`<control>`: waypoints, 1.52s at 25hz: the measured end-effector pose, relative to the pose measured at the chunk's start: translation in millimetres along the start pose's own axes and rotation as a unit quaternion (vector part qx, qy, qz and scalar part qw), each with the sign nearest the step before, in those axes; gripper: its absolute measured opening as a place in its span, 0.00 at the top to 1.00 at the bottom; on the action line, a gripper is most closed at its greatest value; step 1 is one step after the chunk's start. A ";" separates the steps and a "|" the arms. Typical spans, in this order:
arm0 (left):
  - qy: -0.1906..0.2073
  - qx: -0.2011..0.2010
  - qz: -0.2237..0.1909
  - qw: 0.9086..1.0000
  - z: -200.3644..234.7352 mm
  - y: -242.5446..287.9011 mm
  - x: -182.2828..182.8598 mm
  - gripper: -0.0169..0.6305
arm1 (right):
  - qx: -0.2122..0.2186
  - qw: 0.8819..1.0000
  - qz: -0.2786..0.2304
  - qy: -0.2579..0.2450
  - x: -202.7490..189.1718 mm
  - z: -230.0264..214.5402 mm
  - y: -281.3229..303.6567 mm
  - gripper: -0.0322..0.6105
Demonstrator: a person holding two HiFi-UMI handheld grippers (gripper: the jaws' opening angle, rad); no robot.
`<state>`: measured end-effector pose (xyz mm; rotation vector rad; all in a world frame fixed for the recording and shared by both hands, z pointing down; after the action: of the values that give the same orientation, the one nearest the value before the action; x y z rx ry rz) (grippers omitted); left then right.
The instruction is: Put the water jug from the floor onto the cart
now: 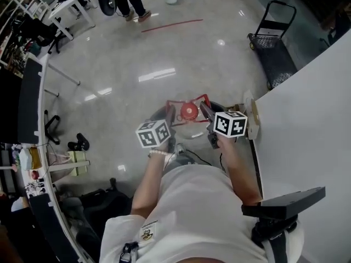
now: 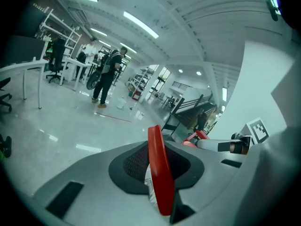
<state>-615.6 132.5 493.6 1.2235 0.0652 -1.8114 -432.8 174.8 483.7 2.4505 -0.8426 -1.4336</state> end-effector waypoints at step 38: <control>0.027 -0.029 0.021 0.999 50.4 260.0 183.0 0.88 | -0.010 0.999 -0.024 0.032 200.7 -142.8 185.9 0.84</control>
<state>-484.0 -161.3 489.3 1.2237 0.1209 -1.7279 -307.6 -107.2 486.9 2.5028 -0.7568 -1.3654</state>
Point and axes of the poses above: the fingertips, and each gripper's own axes: y forward along the fingers, z to its left, x out of its top, the point moved 5 cm from there along -y, backward along the fingers
